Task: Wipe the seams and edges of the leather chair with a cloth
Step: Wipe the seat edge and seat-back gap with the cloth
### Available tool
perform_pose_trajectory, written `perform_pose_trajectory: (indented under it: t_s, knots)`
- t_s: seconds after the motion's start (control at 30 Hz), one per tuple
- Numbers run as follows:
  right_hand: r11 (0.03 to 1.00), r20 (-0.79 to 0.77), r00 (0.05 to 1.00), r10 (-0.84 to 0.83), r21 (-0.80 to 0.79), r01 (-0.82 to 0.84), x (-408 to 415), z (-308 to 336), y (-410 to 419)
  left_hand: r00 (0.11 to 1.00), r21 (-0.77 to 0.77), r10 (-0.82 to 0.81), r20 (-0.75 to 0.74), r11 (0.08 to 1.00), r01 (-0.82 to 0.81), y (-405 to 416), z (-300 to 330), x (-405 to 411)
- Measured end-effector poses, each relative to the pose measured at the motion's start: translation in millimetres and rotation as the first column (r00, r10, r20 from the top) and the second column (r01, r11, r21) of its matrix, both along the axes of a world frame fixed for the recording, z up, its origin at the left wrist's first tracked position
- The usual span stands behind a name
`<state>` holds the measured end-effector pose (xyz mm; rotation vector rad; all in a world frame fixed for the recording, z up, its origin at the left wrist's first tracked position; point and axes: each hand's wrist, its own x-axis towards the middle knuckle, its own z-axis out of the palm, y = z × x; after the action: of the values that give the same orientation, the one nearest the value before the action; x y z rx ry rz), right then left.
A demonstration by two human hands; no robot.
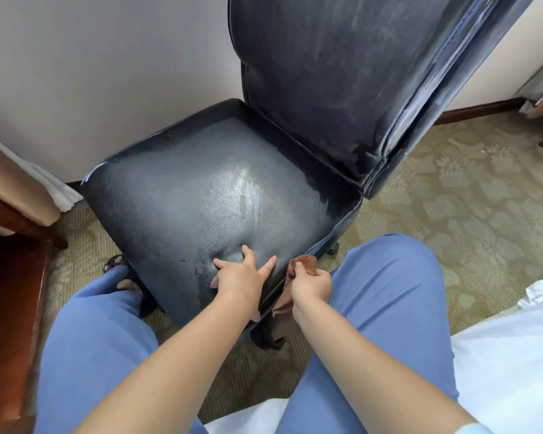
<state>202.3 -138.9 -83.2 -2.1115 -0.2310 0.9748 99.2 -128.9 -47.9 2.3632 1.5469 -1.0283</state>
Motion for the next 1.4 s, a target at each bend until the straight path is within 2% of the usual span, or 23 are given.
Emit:
perform_pose_trajectory:
  t_s: [0.07,0.23,0.43,0.63,0.73,1.0,1.2,1.33,1.4]
  knots:
    - [1.0,-0.007,1.0,0.019,-0.003,-0.019,-0.1,4.5,-1.7,1.0,0.004,-0.004,-0.002,1.0,0.004,0.3,-0.1,0.1]
    - [0.97,0.071,0.968,0.241,-0.05,-0.237,-13.6,-7.6,-27.6,0.999,-0.003,-0.035,-0.023,0.999,0.035,2.9,1.8,1.2]
    - [0.971,0.205,0.949,0.239,-0.048,-0.234,5.4,8.7,-0.3,0.996,-0.018,-0.066,-0.055,0.998,0.065,10.8,1.0,1.0]
    - [0.892,0.272,0.85,0.452,-0.141,-0.429,-2.1,4.3,-20.5,0.999,-0.039,-0.048,-0.014,0.998,0.048,16.4,2.9,-0.3]
    - [0.849,0.308,0.793,0.527,-0.137,-0.511,-10.5,-1.0,-33.9,0.999,-0.009,-0.046,0.016,0.999,0.047,16.7,1.7,-2.6]
    - [0.908,0.236,0.877,0.418,-0.107,-0.404,0.9,19.6,-5.4,0.999,0.005,-0.033,0.024,0.999,0.033,13.5,4.0,-3.5]
    - [0.886,0.223,0.858,0.463,-0.09,-0.455,-6.0,13.4,-21.7,1.0,0.014,-0.025,0.014,1.0,0.025,14.5,0.5,-4.2]
    - [0.934,0.181,0.916,0.358,-0.072,-0.35,2.4,20.2,-5.7,0.999,0.009,-0.042,0.015,0.999,0.042,15.0,1.2,-5.3]
    - [0.931,0.18,0.914,0.364,-0.094,-0.352,0.6,21.7,-5.5,0.999,0.013,-0.04,0.013,0.999,0.04,14.7,0.5,-5.3]
